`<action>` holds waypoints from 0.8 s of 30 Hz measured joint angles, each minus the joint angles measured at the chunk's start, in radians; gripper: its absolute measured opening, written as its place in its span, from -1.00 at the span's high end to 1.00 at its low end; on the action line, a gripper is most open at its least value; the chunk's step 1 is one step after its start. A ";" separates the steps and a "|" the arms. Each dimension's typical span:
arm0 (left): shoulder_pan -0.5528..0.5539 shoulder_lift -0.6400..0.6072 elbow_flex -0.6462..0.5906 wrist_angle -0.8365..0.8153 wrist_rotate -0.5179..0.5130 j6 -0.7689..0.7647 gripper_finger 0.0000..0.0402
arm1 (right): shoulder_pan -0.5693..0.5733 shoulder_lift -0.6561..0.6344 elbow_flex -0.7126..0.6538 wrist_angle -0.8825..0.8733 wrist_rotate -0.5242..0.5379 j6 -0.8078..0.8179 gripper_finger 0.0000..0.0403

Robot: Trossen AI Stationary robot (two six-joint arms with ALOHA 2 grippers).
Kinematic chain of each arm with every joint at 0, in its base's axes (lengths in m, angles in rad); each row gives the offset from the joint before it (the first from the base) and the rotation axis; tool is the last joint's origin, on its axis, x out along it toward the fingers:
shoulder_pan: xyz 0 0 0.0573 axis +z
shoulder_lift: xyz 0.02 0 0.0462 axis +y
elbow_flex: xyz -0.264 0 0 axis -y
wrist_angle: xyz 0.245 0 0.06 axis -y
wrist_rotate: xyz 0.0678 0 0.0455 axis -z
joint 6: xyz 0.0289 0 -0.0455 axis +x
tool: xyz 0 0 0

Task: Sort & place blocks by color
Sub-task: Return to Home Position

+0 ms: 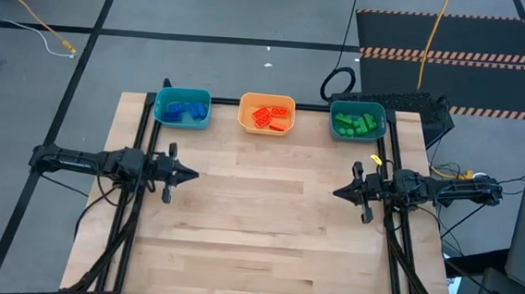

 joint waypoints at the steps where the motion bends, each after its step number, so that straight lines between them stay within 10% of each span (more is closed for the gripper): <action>1: 0.000 0.000 0.000 0.000 0.000 0.006 0.82 | 0.000 0.000 0.000 0.000 0.001 0.000 1.00; 24: 0.000 0.000 0.000 0.000 -0.001 0.022 0.85 | 0.000 0.001 0.000 0.001 0.001 0.000 1.00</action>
